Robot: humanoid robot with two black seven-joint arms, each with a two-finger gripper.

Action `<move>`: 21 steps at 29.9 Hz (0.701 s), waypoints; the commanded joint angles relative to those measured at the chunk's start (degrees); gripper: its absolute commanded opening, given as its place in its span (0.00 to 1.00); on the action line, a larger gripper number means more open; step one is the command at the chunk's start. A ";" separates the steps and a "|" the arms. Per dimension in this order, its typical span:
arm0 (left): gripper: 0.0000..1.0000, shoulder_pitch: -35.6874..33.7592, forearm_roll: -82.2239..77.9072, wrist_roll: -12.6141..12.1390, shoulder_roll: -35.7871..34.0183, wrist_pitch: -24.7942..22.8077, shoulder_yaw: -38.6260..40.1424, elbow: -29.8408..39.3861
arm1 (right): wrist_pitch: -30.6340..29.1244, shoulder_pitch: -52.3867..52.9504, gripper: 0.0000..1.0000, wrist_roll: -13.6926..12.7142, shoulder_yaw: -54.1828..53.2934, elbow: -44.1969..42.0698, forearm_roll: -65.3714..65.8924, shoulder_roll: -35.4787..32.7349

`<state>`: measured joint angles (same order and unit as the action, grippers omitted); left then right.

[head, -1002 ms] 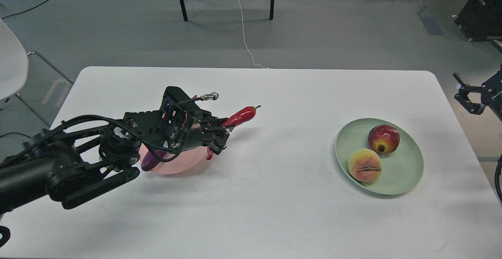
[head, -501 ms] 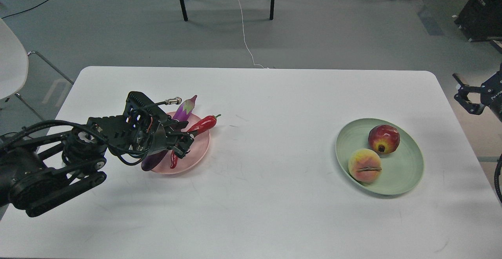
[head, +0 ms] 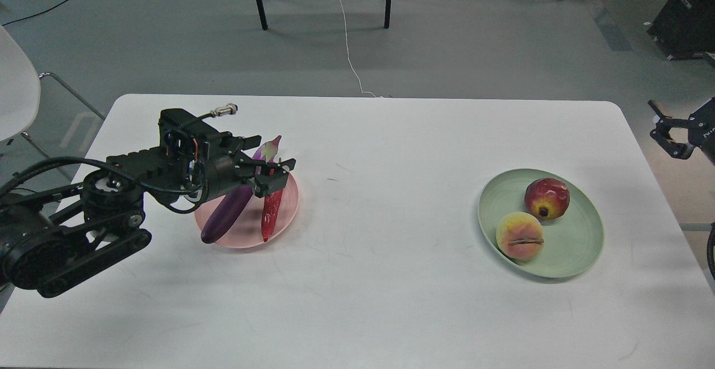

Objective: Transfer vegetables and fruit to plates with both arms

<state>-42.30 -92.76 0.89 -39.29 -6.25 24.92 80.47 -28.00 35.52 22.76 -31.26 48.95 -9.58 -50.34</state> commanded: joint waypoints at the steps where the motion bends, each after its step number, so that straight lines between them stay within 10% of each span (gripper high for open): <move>1: 0.98 -0.06 18.71 0.07 0.36 0.53 3.89 -0.92 | 0.00 0.51 0.98 0.00 -3.97 -0.26 0.00 0.59; 12: 0.98 -0.85 64.34 4.55 4.31 -2.89 17.52 -9.79 | 0.00 7.10 0.98 -0.62 -8.03 -9.49 0.00 11.05; 21: 0.98 -0.50 89.75 7.11 13.53 -16.85 24.72 -30.88 | 0.00 7.63 0.98 -2.98 -10.22 -9.76 -1.93 14.74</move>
<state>-43.16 -9.41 7.92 -28.73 -17.32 46.77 56.54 -28.00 42.81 21.24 -40.45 39.20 -10.58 -37.36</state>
